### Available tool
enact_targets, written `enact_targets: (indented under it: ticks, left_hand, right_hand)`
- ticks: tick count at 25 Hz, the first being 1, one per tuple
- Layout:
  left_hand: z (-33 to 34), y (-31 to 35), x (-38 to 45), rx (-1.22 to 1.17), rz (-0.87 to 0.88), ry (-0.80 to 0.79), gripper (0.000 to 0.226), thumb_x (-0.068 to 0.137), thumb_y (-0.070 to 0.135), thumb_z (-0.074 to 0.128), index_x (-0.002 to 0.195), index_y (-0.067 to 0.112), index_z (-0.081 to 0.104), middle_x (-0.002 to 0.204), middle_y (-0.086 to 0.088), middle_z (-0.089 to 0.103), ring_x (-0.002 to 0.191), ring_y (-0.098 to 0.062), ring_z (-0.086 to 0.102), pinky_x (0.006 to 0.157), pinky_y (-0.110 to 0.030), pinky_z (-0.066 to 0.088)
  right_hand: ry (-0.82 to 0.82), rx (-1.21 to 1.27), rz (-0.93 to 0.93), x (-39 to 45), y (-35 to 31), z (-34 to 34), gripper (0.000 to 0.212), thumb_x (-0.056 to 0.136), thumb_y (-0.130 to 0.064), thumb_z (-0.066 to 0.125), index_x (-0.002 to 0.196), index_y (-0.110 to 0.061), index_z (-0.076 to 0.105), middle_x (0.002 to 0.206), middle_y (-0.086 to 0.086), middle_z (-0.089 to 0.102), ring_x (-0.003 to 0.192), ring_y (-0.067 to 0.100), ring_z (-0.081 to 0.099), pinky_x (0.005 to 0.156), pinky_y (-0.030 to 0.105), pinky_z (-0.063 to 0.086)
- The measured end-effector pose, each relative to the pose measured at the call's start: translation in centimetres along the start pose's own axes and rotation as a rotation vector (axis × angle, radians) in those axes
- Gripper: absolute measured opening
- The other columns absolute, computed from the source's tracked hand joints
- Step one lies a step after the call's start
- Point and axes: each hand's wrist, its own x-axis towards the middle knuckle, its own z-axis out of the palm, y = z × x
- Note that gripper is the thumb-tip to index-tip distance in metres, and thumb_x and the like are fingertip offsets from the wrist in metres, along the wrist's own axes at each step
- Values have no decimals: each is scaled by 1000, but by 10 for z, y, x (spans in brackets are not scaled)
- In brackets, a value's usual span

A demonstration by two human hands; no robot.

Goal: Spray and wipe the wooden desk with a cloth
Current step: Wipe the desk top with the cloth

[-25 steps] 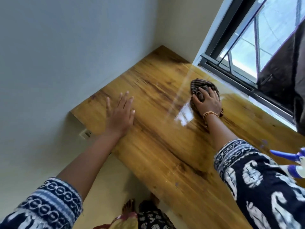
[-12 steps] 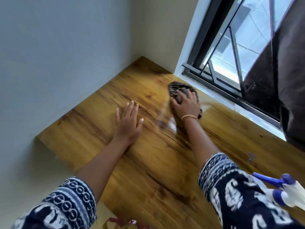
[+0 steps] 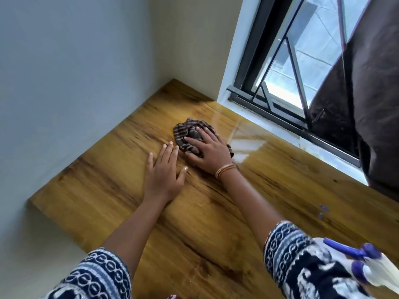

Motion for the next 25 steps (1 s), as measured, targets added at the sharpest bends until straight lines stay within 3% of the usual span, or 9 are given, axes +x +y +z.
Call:
enact_targets:
  ticks: [1,3,8,11,13,17,19,21,25]
  left_hand:
    - [0,0,0,-2,0,-1,72,92,53,30,153,16,25,162,-3,20,151,-17,13,120,-51,9]
    - [0,-1,0,-13,-2,-6,72,92,53,31,153,17,25,162,-2,20,151,-17,13,120,-51,10]
    - [0,0,-1,-24,-9,-8,70,93,52,33,154,17,25,162,-1,20,151,-16,13,120,-51,11]
    - [1,-1,1,-25,-15,-9,70,93,52,33,154,18,25,162,-1,21,150,-16,14,120,-51,12]
    - [1,-1,1,-17,-14,-5,70,93,52,32,153,18,25,162,-1,21,150,-16,14,120,-50,12]
    - [-1,0,1,13,-15,3,71,92,54,28,153,18,27,161,-2,24,150,-17,17,119,-51,16]
    - [-2,0,0,17,-15,2,72,91,55,28,153,18,28,161,-2,24,150,-17,18,119,-50,17]
    - [-3,0,1,10,-17,-6,71,92,55,29,153,18,27,161,-1,24,150,-16,17,120,-50,16]
    - [-2,0,1,4,-26,-16,71,92,55,30,153,20,25,162,0,23,150,-15,16,120,-49,15]
  right_hand:
    - [-2,7,-54,8,10,-6,56,93,-69,37,145,-50,37,162,-3,26,150,24,19,121,45,12]
    - [42,17,25,21,47,-16,57,93,-68,39,145,-46,39,161,-3,29,149,26,21,121,46,13]
    - [267,24,605,4,125,-12,61,90,-69,33,141,-40,49,153,4,42,142,30,34,115,49,30]
    - [266,101,930,21,89,-9,58,93,-62,36,144,-36,46,159,13,31,146,35,26,120,53,17]
    - [229,90,825,41,45,-7,59,95,-61,34,147,-36,40,161,12,24,147,35,22,120,52,12]
    - [15,44,66,66,-15,-1,56,95,-65,33,148,-46,34,164,1,20,151,25,17,122,49,11]
    - [-63,40,-72,80,0,-11,57,94,-66,36,148,-49,33,164,-3,18,151,21,14,122,49,13]
    - [-17,45,51,88,25,-17,57,93,-66,36,147,-47,35,164,-2,20,151,22,16,122,47,12]
    - [232,97,602,69,38,-1,60,92,-62,33,147,-39,41,162,6,25,149,28,20,122,47,12]
